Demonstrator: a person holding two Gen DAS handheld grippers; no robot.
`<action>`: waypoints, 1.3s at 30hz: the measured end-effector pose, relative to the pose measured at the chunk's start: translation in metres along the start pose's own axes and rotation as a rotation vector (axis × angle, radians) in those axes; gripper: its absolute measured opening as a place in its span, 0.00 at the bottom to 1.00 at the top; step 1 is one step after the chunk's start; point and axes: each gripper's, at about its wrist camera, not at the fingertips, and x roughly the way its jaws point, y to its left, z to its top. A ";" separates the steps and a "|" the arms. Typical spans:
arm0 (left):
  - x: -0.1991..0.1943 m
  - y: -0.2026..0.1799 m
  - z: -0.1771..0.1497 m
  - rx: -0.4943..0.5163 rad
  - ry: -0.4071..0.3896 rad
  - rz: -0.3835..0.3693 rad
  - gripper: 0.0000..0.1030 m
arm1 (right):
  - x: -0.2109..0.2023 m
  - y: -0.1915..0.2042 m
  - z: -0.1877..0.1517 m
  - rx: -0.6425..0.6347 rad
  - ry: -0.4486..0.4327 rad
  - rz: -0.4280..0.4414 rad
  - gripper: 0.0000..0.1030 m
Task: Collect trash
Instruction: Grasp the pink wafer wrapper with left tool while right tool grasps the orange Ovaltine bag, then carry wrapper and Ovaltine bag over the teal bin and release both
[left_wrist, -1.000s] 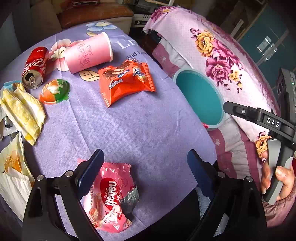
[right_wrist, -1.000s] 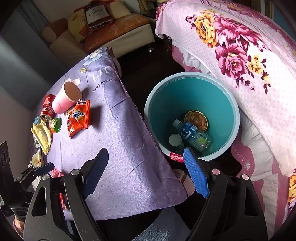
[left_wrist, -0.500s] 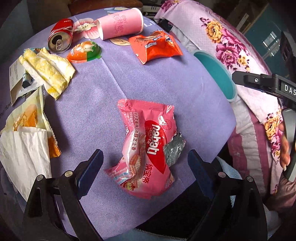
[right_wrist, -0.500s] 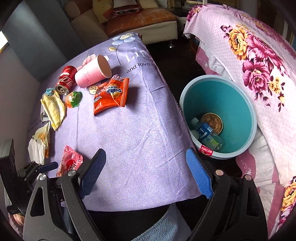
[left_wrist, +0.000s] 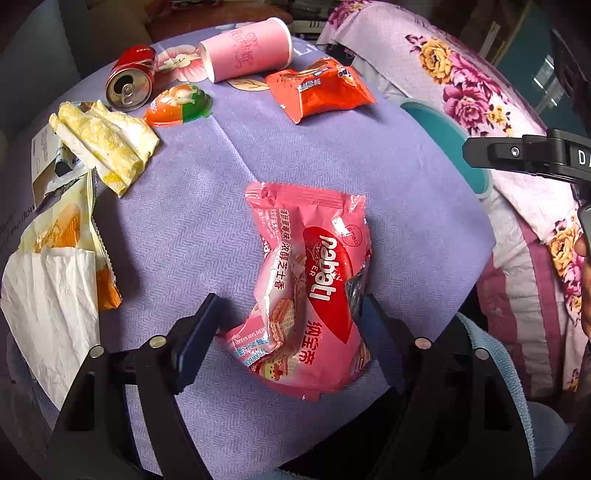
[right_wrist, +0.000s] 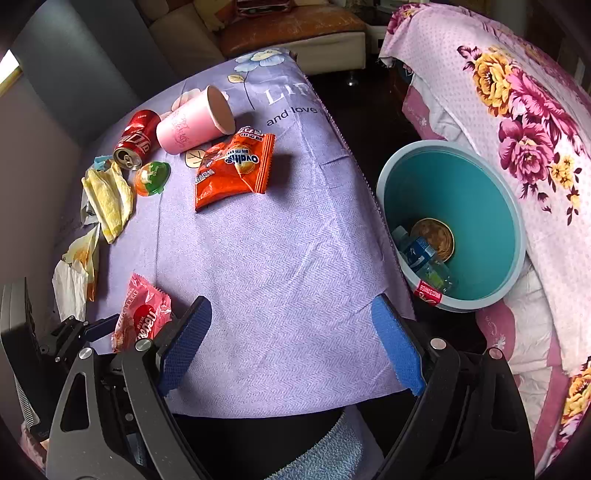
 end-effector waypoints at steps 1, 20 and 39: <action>-0.001 0.003 0.002 -0.011 -0.008 -0.004 0.57 | 0.002 0.000 0.000 0.001 0.003 0.000 0.82; -0.001 0.059 0.067 -0.218 -0.112 -0.058 0.41 | 0.037 0.019 0.070 -0.003 -0.023 0.071 0.82; 0.013 0.066 0.086 -0.250 -0.081 -0.065 0.41 | 0.093 0.029 0.104 0.021 0.001 0.208 0.45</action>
